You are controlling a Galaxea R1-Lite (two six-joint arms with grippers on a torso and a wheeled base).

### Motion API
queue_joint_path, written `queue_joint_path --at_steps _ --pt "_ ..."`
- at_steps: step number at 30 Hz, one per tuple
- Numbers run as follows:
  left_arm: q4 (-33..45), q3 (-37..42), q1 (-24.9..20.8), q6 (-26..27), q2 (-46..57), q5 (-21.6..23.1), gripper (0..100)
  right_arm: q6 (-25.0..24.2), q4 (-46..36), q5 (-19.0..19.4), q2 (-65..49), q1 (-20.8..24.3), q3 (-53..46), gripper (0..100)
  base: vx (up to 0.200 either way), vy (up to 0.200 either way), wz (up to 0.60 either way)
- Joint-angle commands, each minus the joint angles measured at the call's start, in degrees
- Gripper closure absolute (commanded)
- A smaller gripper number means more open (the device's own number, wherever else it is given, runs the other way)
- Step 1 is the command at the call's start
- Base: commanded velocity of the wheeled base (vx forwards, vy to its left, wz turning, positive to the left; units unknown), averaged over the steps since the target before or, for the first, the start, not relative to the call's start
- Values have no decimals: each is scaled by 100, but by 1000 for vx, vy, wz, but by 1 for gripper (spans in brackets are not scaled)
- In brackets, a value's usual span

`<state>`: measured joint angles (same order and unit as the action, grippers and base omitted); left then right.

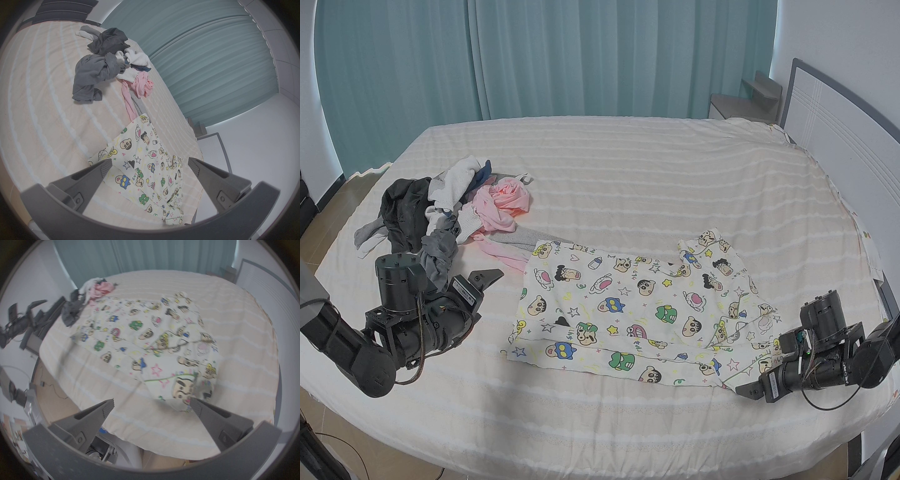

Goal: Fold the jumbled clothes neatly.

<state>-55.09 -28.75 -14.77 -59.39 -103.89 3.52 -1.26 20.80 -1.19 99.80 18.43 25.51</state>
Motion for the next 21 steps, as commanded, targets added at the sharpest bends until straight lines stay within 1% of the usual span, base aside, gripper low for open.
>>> queue_joint_path --at_steps 1,6,7,9,10,12,15,16,19,21 --pt "-2 1 1 -2 0 -1 0 126 276 207 -233 433 -258 0 0 0 0" --pt "-2 1 1 -2 -53 8 0 152 285 111 215 609 24 0 0 0 0" --pt "-2 1 1 -2 -61 -1 0 126 285 14 382 653 129 0 0 0 0" --pt "-2 1 1 -2 -61 -1 0 126 285 14 382 653 129 0 0 0 0" --pt "-2 1 1 -2 -88 -1 0 82 293 -4 742 758 252 0 0 0 0" --pt "-2 1 1 -2 -97 -1 0 11 293 -39 997 864 366 0 0 0 0" --pt "-2 -26 1 -2 -123 -1 0 -24 311 -91 1314 899 507 0 0 0 0" --pt "-2 -26 1 -2 -132 -1 0 -15 337 -153 1401 908 560 0 0 0 0" --pt "-2 -26 27 -2 -132 -1 0 -24 531 -645 1823 952 771 0 0 0 0" --pt "-2 -26 27 -2 -132 -1 0 -24 531 -645 1823 952 771 0 0 0 0"
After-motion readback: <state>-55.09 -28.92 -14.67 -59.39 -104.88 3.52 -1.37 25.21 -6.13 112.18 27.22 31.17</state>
